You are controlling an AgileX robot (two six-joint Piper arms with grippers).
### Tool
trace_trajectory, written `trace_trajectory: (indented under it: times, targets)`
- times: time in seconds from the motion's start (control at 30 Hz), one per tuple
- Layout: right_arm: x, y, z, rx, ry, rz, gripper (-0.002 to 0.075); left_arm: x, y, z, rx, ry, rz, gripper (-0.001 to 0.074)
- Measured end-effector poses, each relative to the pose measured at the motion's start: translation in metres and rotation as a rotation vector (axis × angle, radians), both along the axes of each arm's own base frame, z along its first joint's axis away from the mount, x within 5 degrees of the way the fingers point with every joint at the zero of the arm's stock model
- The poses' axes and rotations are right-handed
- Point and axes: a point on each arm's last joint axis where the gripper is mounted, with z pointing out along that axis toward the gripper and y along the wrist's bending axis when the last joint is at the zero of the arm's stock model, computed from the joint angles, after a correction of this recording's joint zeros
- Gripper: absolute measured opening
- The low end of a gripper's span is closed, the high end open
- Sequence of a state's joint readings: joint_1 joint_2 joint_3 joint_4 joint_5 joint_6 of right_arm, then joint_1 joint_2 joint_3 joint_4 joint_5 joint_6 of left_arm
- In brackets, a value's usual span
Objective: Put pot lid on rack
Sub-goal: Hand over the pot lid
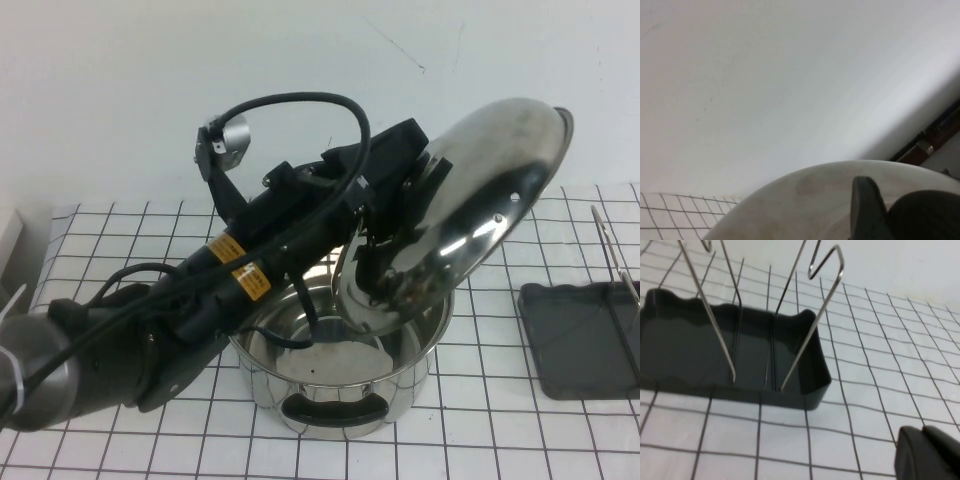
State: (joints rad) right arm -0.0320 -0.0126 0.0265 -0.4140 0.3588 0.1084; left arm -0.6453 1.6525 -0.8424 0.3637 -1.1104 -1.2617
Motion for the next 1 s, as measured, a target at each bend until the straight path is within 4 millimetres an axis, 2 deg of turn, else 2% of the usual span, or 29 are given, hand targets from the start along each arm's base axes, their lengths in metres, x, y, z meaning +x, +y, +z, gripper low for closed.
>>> trace_trajectory:
  times: [0.3, 0.37, 0.47, 0.57, 0.9, 1.0]
  targets:
    - [0.003, 0.004, 0.009, 0.124, -0.128, 0.008, -0.0003, -0.006, -0.005, 0.000, 0.101, -0.134, -0.041, 0.0318]
    - [0.004, 0.007, 0.012, 0.329, -0.188, 0.000, -0.0003, -0.007, -0.006, -0.001, 0.129, -0.170, -0.049, 0.0318]
    - [0.006, 0.014, 0.019, 0.809, -0.300, -0.027, -0.0003, -0.008, -0.007, -0.001, 0.163, -0.228, -0.040, 0.0318]
    - [0.006, 0.015, 0.022, 1.030, -0.340, -0.046, -0.0003, -0.008, -0.007, -0.001, 0.187, -0.272, -0.025, 0.0318]
    - [0.006, 0.016, 0.024, 1.075, -0.354, -0.030, -0.0003, -0.008, -0.006, -0.001, 0.206, -0.307, -0.010, 0.0318]
    - [0.005, 0.020, 0.034, 1.077, -0.348, 0.038, -0.0003, -0.008, -0.006, -0.001, 0.229, -0.349, 0.005, 0.0318]
